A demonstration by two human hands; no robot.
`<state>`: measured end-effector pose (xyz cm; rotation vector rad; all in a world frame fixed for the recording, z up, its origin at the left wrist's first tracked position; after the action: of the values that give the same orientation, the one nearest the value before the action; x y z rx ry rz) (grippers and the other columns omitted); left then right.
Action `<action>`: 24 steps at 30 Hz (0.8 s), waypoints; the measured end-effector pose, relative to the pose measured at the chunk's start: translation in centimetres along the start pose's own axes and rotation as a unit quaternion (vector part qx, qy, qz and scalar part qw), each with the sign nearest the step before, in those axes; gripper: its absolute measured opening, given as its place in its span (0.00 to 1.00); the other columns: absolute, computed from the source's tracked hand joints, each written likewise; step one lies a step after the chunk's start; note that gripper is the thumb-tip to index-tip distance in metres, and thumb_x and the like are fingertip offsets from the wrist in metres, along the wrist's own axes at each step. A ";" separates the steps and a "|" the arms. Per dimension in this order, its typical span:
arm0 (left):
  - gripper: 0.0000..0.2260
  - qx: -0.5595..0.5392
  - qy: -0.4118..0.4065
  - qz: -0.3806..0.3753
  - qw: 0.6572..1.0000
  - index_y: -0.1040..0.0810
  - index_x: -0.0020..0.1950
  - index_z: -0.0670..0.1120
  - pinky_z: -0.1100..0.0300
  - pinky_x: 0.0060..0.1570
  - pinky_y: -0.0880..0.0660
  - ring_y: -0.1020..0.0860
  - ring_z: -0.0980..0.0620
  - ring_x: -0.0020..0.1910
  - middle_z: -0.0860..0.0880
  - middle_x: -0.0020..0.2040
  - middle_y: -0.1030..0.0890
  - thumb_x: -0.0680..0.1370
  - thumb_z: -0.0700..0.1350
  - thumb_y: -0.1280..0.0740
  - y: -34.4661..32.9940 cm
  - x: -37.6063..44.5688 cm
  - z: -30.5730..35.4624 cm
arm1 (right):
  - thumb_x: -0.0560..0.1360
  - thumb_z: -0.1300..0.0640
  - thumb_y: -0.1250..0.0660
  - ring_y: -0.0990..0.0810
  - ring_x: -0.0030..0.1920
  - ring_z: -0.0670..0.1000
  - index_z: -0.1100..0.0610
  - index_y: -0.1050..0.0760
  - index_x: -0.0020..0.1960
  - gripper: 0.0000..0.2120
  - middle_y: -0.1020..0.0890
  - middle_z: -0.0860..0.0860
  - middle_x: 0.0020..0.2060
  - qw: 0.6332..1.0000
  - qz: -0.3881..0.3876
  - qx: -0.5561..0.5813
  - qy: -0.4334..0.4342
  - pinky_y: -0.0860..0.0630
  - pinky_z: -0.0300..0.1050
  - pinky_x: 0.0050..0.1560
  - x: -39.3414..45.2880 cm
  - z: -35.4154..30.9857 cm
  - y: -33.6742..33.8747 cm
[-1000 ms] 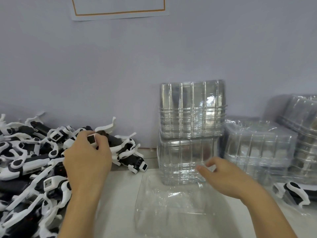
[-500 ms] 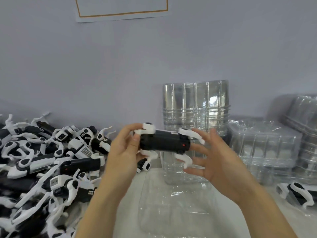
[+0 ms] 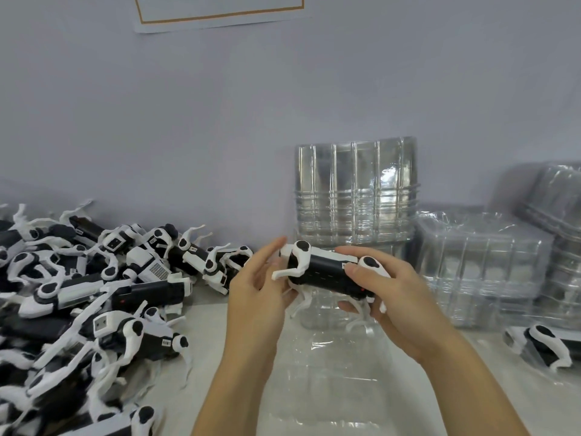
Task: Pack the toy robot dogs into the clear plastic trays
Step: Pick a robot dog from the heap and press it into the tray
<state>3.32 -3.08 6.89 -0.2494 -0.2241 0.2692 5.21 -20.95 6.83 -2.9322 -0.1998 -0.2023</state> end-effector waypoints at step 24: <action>0.11 0.059 -0.067 -0.102 0.991 0.15 0.52 0.57 0.62 0.43 0.19 0.14 0.51 0.46 0.49 0.46 0.13 0.78 0.40 0.30 3.2 2.8 -2.2 | 0.71 0.52 0.24 0.20 0.39 0.42 0.41 0.20 0.48 0.09 0.17 0.39 0.39 0.912 -0.016 -0.403 0.076 0.28 0.29 0.40 0.2 0.6 -1.6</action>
<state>5.78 0.28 4.40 -0.0894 -0.3624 0.0955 5.26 -19.20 6.57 -3.7022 -0.1672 -0.6570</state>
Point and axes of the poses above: each hand's wrist, its own x-axis towards the middle knuckle, its own y-axis out of the back of the hand, z = x × y, the point moved 5 cm from there along x, towards the middle knuckle
